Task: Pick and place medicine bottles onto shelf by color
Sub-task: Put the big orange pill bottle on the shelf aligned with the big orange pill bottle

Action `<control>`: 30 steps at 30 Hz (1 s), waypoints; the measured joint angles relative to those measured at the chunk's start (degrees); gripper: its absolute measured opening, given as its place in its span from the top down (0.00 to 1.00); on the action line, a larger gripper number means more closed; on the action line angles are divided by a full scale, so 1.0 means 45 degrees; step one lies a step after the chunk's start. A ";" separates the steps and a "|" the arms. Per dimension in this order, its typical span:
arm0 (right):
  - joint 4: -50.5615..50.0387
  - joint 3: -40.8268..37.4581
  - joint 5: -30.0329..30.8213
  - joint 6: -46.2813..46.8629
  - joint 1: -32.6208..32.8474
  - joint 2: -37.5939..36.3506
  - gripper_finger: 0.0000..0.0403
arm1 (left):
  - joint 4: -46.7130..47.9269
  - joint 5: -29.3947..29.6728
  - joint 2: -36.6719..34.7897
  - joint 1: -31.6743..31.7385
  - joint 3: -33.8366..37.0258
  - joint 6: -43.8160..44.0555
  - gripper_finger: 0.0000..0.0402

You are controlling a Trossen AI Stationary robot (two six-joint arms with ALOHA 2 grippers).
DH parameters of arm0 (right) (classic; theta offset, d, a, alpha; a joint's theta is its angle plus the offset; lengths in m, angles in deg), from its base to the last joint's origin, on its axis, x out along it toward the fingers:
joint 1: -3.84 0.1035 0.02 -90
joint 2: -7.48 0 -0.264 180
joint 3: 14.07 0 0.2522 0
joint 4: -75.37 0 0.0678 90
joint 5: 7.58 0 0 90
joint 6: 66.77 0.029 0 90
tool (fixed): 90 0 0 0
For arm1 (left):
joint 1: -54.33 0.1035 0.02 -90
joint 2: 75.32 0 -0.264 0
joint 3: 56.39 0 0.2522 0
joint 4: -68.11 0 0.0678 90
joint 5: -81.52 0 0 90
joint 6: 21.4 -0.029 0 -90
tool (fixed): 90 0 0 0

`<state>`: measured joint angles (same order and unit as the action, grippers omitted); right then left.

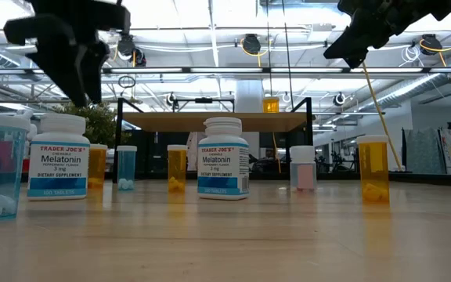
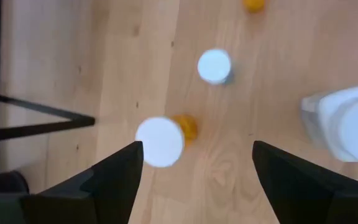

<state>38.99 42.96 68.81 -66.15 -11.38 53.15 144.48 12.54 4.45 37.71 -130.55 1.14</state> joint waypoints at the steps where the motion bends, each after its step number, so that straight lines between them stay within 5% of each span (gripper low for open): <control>1: 0.0001 0.0000 0.0000 -0.0003 0.0000 0.0000 0.96 | -0.0008 0.0003 0.0005 0.0061 0.0127 0.0067 0.25; 17: 0.0009 0.0000 0.0000 -0.0291 -0.0005 0.0000 0.96 | -0.1593 -0.0002 0.0000 0.1762 0.1914 -0.1618 0.24; 30: 0.0006 0.0002 -0.0002 -0.0384 -0.0005 0.0000 0.96 | -0.1702 -0.1953 0.0000 0.3540 0.1914 -0.3294 0.24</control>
<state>39.02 42.97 68.80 -67.88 -11.40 53.15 136.82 3.75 4.45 53.64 -121.94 -13.68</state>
